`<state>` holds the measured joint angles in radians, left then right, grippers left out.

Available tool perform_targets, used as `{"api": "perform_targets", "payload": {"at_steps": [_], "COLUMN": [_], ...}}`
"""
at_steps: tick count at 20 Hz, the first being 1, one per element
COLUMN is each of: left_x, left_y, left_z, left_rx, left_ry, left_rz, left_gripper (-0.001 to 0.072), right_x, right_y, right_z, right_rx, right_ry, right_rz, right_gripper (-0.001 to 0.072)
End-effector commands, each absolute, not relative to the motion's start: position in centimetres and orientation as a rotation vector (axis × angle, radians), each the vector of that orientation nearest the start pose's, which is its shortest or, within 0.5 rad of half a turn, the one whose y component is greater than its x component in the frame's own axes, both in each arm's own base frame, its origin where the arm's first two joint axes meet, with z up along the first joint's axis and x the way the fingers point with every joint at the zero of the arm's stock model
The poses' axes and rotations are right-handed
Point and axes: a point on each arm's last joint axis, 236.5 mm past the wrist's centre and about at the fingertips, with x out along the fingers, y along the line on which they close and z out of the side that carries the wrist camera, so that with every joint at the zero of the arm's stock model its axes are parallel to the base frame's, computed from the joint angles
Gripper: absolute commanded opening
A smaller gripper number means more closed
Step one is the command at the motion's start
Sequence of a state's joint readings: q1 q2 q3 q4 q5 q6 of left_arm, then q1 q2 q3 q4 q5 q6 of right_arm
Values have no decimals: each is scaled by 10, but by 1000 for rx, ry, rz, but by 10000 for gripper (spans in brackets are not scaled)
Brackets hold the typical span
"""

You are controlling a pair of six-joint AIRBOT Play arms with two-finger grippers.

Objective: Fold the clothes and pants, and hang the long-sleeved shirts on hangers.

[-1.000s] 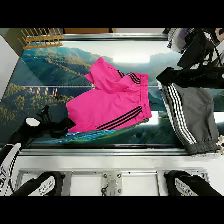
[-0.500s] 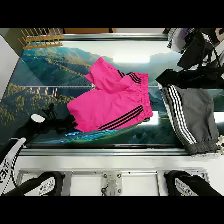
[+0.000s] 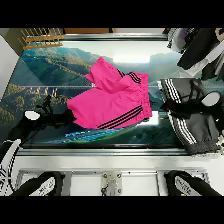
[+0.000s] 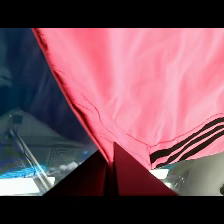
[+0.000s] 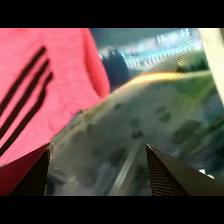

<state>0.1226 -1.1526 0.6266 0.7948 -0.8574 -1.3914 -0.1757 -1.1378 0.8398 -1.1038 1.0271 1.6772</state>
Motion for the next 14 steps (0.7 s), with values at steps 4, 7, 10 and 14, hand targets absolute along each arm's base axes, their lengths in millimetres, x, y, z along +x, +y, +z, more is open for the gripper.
{"api": "perform_targets", "payload": {"at_steps": [4, 7, 10, 14], "left_x": [325, 326, 326, 326], "left_y": [-87, -87, -87, -87], "left_z": [-60, -60, -60, -60], "left_rx": [-742, -742, -743, -742], "left_ry": [1223, 1221, 1220, 1221], "left_rz": [-163, -161, -161, -161], "left_gripper": [6, 6, 6, 6], "right_x": [370, 393, 398, 408], "right_y": [75, 96, 109, 123], "right_z": [-98, -102, -107, -105], "right_rx": [893, 890, 855, 793], "right_ry": [1135, 1047, 1028, 1017], "right_rz": [-62, -50, -44, 5], "right_gripper": [625, 624, 623, 394]}}
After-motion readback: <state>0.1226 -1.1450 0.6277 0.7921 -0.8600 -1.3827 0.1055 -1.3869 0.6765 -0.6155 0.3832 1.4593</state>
